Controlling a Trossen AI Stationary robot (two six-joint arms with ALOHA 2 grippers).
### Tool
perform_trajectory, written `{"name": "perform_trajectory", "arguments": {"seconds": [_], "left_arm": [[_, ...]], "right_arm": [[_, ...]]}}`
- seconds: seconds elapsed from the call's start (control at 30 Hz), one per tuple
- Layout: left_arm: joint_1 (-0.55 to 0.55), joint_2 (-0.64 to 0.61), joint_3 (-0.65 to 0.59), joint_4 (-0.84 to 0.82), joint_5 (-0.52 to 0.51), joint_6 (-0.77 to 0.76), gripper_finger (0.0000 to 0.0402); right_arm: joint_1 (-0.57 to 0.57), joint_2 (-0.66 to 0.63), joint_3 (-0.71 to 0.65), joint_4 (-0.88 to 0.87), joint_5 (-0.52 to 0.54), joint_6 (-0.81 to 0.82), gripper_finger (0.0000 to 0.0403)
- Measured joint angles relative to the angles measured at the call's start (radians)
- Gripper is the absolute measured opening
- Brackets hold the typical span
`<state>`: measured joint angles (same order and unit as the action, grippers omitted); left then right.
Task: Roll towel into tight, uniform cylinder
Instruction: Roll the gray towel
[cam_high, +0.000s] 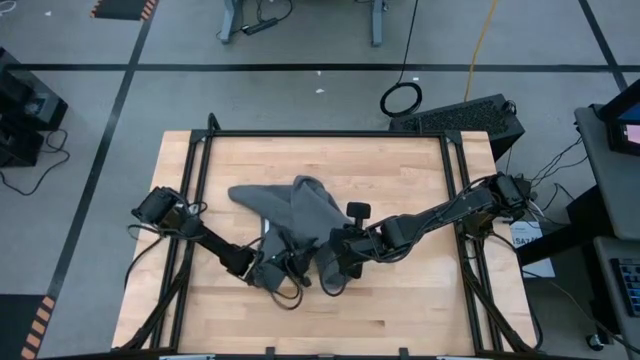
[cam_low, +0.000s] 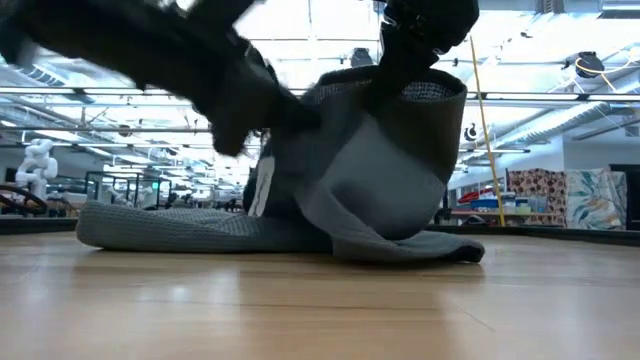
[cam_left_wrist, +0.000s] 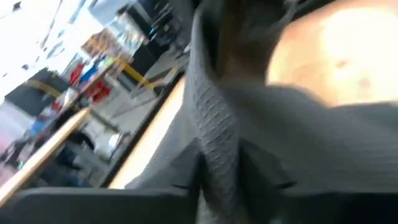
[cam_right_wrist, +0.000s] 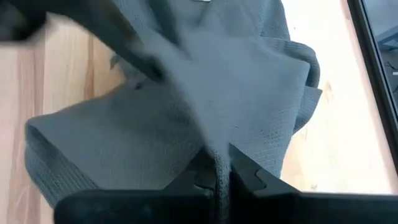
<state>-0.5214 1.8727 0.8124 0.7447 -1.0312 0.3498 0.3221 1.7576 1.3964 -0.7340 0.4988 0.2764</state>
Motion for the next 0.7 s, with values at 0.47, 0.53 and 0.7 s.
{"name": "perform_trajectory", "arguments": {"seconds": [0.47,0.53,0.7], "left_arm": [[-0.063,-0.22,0.0,-0.237,0.248,-0.164,0.001],[-0.032,-0.228,0.0,-0.279,0.357,-0.237,0.001],[0.034,-0.225,0.0,-0.337,0.559,-0.365,0.001]], "right_arm": [[0.035,0.0,0.001,0.006,-0.006,-0.046,0.0008],[0.05,0.0,0.0,0.005,0.023,-0.058,0.0017],[0.099,0.0,-0.001,-0.041,0.102,-0.026,0.0066]]}}
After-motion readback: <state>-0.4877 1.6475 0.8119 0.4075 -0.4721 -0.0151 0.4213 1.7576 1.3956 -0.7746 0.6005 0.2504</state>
